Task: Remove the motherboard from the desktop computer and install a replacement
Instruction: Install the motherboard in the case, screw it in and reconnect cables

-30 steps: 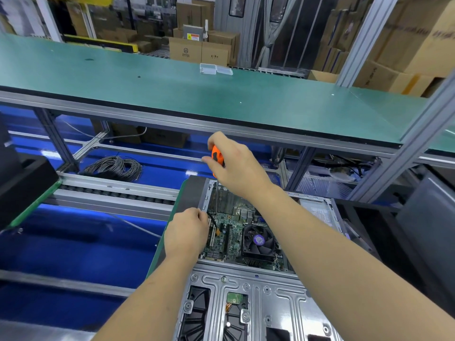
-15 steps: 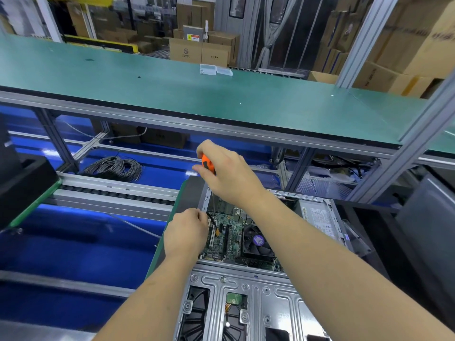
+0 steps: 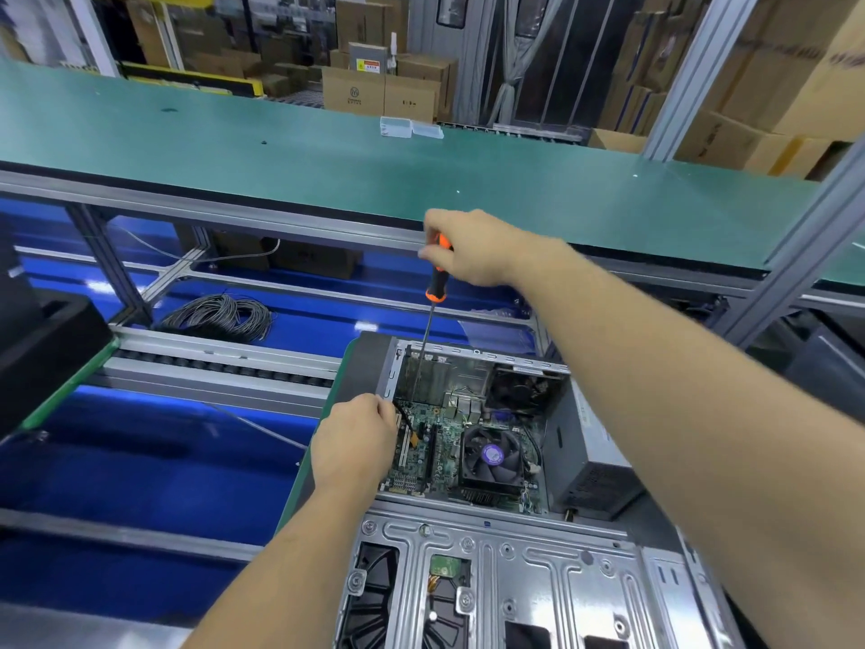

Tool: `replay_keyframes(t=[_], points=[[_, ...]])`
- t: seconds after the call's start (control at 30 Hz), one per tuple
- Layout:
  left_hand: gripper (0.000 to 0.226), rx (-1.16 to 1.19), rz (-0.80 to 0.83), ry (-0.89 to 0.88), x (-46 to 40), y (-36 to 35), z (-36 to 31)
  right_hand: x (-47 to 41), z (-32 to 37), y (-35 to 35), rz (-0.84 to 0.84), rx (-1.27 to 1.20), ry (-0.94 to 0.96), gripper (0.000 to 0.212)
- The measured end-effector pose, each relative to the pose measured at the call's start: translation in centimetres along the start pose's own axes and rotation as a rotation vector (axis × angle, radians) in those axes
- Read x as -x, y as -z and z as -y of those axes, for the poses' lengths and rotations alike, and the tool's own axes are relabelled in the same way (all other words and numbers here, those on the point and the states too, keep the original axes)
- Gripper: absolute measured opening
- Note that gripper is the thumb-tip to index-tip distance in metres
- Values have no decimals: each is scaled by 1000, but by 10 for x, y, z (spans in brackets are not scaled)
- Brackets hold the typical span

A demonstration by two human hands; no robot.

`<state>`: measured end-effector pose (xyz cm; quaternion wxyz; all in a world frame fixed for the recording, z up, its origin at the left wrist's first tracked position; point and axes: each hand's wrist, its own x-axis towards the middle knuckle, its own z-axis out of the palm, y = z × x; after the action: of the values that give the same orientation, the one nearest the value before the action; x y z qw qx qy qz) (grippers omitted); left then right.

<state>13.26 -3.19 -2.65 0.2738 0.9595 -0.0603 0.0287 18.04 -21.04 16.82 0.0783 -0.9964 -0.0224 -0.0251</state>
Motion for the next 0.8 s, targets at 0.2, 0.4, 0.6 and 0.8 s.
replay_keyframes(t=[0.2, 0.4, 0.6, 0.8], points=[[45, 6, 7, 2, -1, -2, 1, -1, 18, 23, 247, 92, -135, 38], [44, -5, -11, -3, -2, -5, 2, -1, 27, 22, 290, 195, 7, 31], [44, 1, -8, -5, -2, -5, 3, -3, 25, 19, 161, 154, -32, 21], [45, 1, 4, -7, -1, -4, 3, -1, 31, 26, 216, 273, -76, 47]])
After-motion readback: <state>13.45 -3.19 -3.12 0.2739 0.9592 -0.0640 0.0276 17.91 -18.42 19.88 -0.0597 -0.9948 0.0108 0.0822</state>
